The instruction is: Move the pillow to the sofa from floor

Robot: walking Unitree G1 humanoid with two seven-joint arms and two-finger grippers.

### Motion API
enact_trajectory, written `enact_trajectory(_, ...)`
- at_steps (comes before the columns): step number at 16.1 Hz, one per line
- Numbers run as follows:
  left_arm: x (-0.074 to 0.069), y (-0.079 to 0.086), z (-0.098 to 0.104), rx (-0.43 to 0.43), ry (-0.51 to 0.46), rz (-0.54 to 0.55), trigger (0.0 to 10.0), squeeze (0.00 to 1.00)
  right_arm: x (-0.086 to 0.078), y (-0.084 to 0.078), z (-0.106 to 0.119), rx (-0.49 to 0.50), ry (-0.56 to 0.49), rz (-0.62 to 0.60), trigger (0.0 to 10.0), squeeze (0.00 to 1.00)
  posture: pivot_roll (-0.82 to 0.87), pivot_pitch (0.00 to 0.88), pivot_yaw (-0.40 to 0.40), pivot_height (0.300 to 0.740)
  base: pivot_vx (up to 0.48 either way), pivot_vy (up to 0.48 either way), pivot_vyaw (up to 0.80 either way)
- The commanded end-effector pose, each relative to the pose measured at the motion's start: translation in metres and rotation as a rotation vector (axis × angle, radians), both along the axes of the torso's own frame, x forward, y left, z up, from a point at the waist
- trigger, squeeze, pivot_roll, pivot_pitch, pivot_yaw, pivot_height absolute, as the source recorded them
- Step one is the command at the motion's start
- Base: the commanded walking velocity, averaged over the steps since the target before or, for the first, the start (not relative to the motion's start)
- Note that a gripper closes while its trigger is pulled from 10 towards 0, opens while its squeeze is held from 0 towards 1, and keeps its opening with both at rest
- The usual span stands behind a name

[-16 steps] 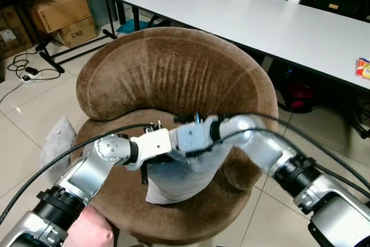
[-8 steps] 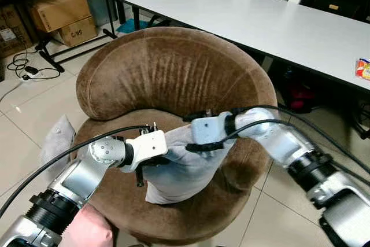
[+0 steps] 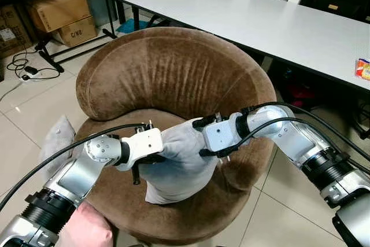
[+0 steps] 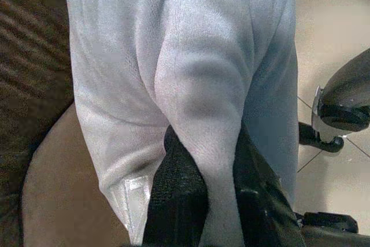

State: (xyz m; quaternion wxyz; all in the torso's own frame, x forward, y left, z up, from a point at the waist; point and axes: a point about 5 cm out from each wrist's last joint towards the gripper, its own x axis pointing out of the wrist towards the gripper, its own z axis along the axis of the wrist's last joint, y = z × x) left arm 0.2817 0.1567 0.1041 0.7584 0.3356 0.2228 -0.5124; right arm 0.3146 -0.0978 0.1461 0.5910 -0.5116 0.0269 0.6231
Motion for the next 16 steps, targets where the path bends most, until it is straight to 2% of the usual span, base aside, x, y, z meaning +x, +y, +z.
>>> enact_trajectory(1, 0.001, 0.007, -0.003, 0.008, 0.024, 0.03, 0.0, 0.0, -0.005, 0.004, 0.0, -0.012, 0.017, 0.04, 10.0, 0.0, 0.0, 0.0, -0.063, 0.74, 0.0, 0.0, 0.0)
enact_trajectory(3, -0.001, 0.002, -0.003, 0.007, 0.027, 0.009, 0.0, 0.0, -0.002, 0.014, -0.004, 0.01, -0.042, 0.008, 10.0, 0.0, 0.0, 0.0, -0.067, 0.74, 0.0, 0.0, 0.0)
enact_trajectory(5, -0.003, -0.009, -0.005, -0.009, 0.036, -0.019, 0.0, 0.0, -0.008, 0.035, -0.01, 0.078, -0.046, 0.001, 10.0, 0.0, 0.0, 0.0, -0.068, 0.74, 0.0, 0.0, 0.0)
enact_trajectory(7, -0.003, -0.013, -0.004, -0.004, 0.026, -0.041, 0.0, 0.0, -0.012, 0.041, -0.022, 0.052, -0.042, -0.001, 10.0, 0.0, 0.0, 0.0, -0.068, 0.74, 0.0, 0.0, 0.0)
enact_trajectory(10, -0.009, -0.018, 0.0, -0.003, 0.028, -0.087, 0.0, 0.0, -0.006, 0.035, -0.038, -0.023, -0.079, -0.052, 10.0, 0.0, 0.0, 0.0, -0.067, 0.74, 0.0, 0.0, 0.0)
enact_trajectory(11, -0.01, -0.017, 0.0, 0.018, 0.022, -0.094, 0.0, 0.0, -0.003, 0.03, -0.041, -0.055, -0.098, -0.079, 10.0, 0.0, 0.0, 0.0, -0.068, 0.74, 0.0, 0.0, 0.0)
enact_trajectory(15, -0.016, -0.016, 0.003, 0.012, 0.029, -0.094, 0.0, 0.0, 0.01, 0.012, -0.05, -0.136, -0.142, -0.17, 10.0, 0.0, 0.01, 0.0, -0.072, 0.74, 0.0, 0.0, 0.0)
enact_trajectory(16, -0.017, -0.015, 0.003, 0.01, 0.029, -0.089, 0.0, 0.0, 0.012, 0.011, -0.049, -0.132, -0.145, -0.177, 9.5, 0.0, 0.01, 0.0, -0.075, 0.74, 0.0, 0.0, 0.0)
